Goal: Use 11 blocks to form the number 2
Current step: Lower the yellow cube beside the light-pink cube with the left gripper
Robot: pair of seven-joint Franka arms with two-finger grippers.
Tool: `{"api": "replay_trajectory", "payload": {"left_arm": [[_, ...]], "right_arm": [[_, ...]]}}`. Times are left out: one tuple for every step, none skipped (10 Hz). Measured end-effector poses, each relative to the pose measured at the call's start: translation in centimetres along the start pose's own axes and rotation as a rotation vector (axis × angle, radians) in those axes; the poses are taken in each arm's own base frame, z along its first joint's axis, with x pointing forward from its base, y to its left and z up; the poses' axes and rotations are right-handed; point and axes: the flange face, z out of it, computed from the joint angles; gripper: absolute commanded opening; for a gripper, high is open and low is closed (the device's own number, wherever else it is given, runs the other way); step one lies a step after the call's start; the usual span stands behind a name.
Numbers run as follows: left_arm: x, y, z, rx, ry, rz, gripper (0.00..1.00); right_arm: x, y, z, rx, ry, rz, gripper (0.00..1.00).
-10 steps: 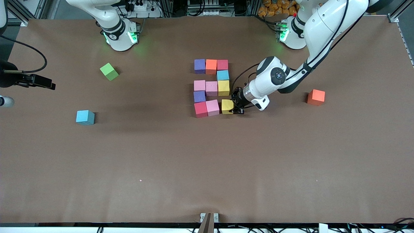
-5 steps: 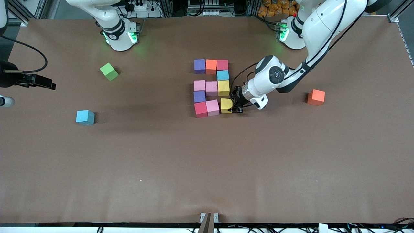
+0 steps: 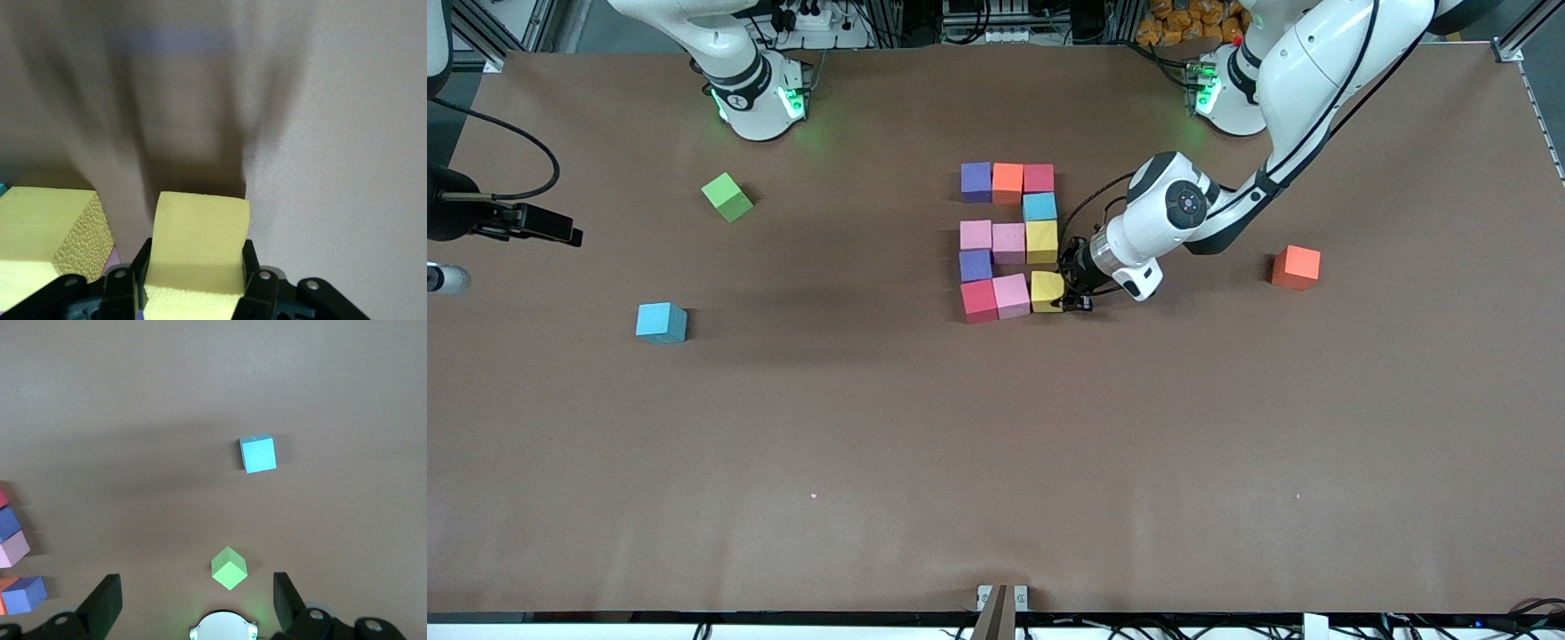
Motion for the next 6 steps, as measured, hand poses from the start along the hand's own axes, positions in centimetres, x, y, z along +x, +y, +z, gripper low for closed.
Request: {"api": "replay_trajectory", "payload": {"left_arm": [[-0.1,0.0,0.0,-0.001,-0.001,0.001,0.28],[-0.1,0.2,-0.1,-0.004,-0.002,0.0,0.28],[-0.1,0.4,-0.2,-0.008,-0.004,-0.001,0.29],[-0.2,0.7,-0.3,-0.014,-0.006,-0.004,0.49],[-0.2,1.1,-0.5,-0.02,-0.008,-0.006,0.99],[-0.2,1.2,-0.3,-0.023,-0.005,-0.007,1.0]], "right_arm": [[0.0,0.0,0.0,0.0,0.0,-0.001,1.0],[0.0,-0.1,0.0,0.0,0.0,-0.001,1.0],[0.0,-0.1,0.0,0.0,0.0,-0.001,1.0],[0.0,-0.1,0.0,0.0,0.0,-0.002,1.0],[0.0,-0.1,0.0,0.0,0.0,-0.002,1.0],[0.0,-0.1,0.0,0.0,0.0,-0.003,1.0]]}}
